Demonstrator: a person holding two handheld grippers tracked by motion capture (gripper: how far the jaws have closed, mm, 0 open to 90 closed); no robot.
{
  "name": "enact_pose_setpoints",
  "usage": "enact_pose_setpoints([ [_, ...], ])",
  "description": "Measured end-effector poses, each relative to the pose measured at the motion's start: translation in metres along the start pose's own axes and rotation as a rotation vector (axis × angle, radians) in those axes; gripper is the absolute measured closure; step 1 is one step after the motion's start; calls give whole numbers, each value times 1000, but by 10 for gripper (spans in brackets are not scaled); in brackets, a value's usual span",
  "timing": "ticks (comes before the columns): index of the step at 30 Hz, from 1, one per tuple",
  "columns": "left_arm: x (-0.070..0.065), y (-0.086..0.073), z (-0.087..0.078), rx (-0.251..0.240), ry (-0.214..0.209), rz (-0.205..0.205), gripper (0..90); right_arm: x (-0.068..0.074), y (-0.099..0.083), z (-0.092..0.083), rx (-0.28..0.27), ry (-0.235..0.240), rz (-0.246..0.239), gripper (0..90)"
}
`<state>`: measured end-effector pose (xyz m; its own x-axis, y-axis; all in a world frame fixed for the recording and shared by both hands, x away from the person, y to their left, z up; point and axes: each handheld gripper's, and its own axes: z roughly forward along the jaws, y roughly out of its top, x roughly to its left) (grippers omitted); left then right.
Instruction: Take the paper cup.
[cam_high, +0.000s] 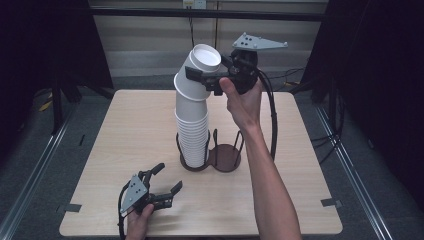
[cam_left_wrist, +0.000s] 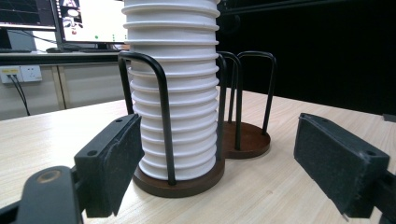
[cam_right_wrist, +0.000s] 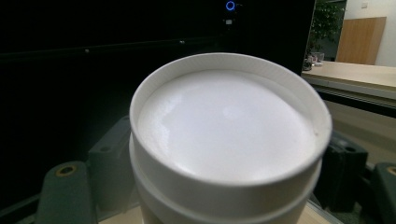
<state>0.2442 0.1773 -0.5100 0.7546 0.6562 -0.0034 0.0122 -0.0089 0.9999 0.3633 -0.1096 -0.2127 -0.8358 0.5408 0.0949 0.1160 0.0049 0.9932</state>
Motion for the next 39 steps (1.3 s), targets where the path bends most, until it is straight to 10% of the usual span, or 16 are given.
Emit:
enact_pose_setpoints([
  [39,0,0,0,2,1,0,155,-2,4,-55,-42,-57,1,217],
])
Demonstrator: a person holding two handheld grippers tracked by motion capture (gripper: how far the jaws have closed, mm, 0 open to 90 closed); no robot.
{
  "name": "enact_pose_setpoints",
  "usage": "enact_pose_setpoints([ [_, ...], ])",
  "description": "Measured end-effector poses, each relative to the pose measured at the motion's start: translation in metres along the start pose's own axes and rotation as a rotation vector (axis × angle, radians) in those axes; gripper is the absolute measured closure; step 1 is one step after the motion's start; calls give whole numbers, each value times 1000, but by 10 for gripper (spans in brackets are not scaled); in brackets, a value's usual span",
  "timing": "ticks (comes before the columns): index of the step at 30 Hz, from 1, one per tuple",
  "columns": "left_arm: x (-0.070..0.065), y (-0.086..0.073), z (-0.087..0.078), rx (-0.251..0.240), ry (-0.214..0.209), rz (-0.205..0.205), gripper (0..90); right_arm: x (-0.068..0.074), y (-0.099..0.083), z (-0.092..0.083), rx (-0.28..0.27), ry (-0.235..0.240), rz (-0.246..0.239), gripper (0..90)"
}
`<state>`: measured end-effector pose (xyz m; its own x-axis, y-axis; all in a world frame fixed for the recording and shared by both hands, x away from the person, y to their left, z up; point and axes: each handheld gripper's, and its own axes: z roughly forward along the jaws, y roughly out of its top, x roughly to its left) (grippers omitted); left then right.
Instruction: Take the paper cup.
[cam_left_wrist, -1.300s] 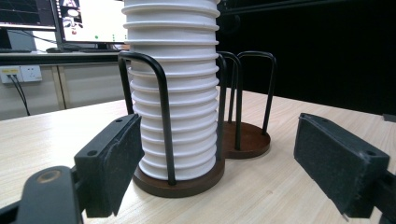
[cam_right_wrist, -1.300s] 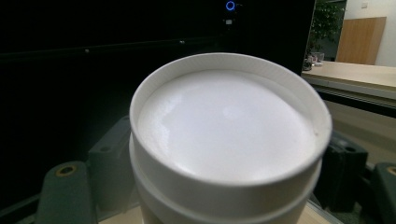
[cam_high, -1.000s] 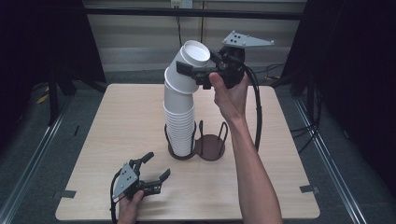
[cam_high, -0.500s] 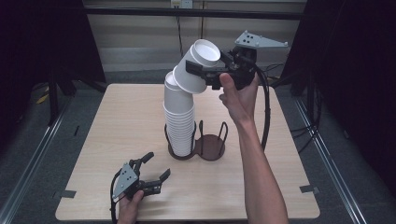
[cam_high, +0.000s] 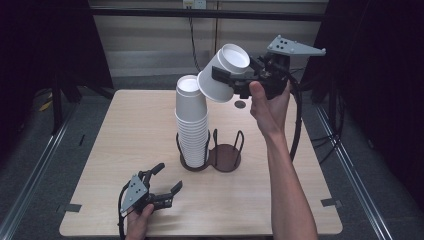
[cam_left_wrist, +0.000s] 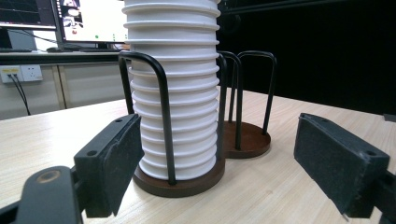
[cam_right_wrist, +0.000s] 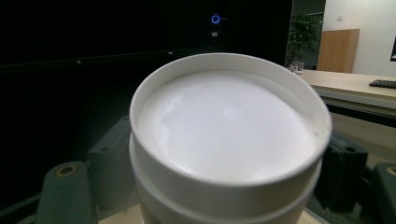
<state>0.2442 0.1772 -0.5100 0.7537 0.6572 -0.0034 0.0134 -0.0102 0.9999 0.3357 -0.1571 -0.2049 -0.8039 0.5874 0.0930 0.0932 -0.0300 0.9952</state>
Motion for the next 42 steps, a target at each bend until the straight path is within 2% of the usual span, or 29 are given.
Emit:
enact_pose_setpoints([
  [12,0,0,0,5,10,3,155,-5,-12,-23,25,-29,-1,218],
  [13,-1,0,1,3,13,-12,155,-5,-14,-25,29,-31,-5,218],
  [16,0,0,0,3,-2,2,152,-5,-19,-29,40,-37,-4,219],
  [18,-2,0,1,3,5,-18,153,-6,-24,-32,50,-38,-3,220],
  [21,-1,2,2,34,0,5,155,-8,-32,-35,62,-42,2,220],
  [23,-1,2,3,48,2,-4,155,-7,-39,-37,72,-44,7,221],
  [26,-1,4,3,60,-23,-6,155,-6,-50,-39,87,-46,10,221],
  [27,-3,4,2,54,-27,-32,156,-6,-54,-40,95,-50,12,222],
  [28,-3,5,2,54,-30,-36,157,-6,-57,-41,99,-50,15,222],
  [29,-3,6,1,54,-26,-25,156,-5,-60,-42,99,-49,16,222],
  [33,-3,12,-1,51,-44,-31,157,-2,-70,-47,110,-48,19,223],
  [35,-3,15,-2,49,-58,-19,158,0,-74,-48,115,-45,18,223],
  [36,-4,16,-2,47,-62,-35,161,1,-77,-49,116,-47,17,223],
  [38,-5,18,-2,53,-78,-42,162,4,-82,-50,116,-44,18,224],
  [39,-4,19,-1,56,-74,-19,163,6,-85,-50,117,-39,19,224],
  [42,-3,21,-3,63,-82,-25,163,12,-93,-50,119,-30,12,224],
])
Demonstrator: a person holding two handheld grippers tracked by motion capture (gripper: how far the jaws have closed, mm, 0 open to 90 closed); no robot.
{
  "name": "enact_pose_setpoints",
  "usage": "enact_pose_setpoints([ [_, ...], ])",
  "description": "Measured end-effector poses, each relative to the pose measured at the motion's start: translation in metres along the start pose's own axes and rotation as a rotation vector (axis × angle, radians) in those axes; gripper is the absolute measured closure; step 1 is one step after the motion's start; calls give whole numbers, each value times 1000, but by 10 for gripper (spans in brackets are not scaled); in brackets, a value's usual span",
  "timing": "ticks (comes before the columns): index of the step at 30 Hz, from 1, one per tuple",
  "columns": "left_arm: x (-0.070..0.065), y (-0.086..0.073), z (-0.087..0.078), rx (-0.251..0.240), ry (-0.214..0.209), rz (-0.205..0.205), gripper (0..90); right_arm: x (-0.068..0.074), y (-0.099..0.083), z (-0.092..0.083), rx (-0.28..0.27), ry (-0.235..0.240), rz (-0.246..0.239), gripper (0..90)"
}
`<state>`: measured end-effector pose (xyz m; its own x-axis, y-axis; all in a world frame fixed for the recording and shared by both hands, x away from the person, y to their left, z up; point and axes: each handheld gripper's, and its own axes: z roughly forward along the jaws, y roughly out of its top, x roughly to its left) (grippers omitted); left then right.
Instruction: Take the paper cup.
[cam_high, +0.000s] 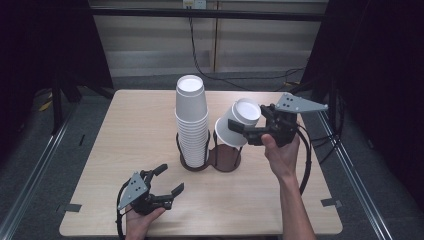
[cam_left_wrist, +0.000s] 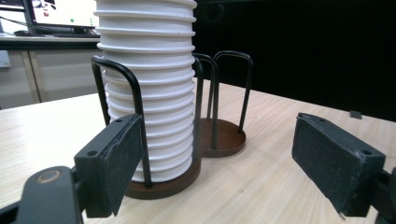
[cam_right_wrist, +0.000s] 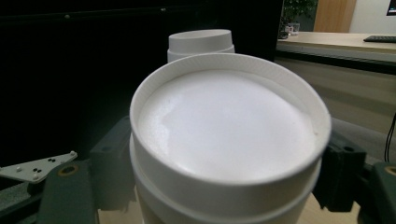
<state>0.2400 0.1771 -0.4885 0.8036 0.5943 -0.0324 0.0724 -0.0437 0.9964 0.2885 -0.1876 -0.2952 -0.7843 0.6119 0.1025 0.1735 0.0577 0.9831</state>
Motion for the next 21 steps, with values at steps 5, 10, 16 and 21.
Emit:
enact_pose_setpoints([
  [5,-1,4,-3,-12,-12,-9,163,8,-14,6,20,22,4,226],
  [10,-2,6,-3,-5,-23,1,163,14,-28,9,28,38,13,226],
  [16,-1,8,-3,3,-32,9,159,17,-43,14,41,53,23,227],
  [21,-3,10,-2,4,-54,7,159,22,-50,17,52,64,17,227],
])
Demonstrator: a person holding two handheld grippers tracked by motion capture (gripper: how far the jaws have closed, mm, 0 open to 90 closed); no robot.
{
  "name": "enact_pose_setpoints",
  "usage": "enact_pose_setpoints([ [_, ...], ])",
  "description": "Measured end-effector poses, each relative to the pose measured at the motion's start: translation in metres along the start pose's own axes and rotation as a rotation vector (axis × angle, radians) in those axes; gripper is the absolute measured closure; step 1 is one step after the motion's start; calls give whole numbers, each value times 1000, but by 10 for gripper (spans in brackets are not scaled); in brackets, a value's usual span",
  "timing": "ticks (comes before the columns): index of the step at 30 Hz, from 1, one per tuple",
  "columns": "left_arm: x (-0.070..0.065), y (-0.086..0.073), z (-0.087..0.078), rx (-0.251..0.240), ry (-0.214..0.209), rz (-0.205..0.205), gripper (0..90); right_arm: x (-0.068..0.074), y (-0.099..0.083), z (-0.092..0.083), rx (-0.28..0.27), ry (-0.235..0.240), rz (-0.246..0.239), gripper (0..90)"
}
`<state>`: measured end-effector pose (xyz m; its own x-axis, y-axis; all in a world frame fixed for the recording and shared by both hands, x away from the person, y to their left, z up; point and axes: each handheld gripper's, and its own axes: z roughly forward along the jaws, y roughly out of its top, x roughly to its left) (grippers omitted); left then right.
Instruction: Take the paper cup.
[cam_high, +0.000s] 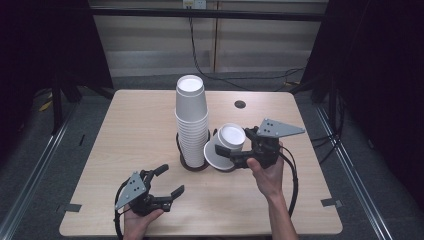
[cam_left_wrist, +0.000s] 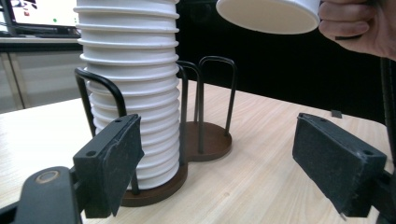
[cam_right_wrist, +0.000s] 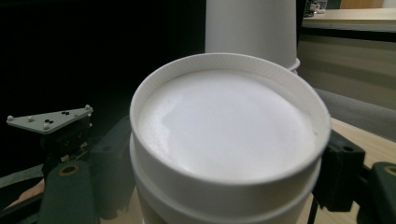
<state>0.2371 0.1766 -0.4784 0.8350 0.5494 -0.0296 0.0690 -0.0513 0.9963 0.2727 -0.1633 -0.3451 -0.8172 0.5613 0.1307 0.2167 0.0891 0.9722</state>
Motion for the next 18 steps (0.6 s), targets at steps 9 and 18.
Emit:
enact_pose_setpoints([
  [9,-2,4,1,19,-22,0,157,10,-13,4,7,28,-11,227],
  [18,-7,12,7,32,-57,9,157,19,-22,14,35,67,-25,228],
])
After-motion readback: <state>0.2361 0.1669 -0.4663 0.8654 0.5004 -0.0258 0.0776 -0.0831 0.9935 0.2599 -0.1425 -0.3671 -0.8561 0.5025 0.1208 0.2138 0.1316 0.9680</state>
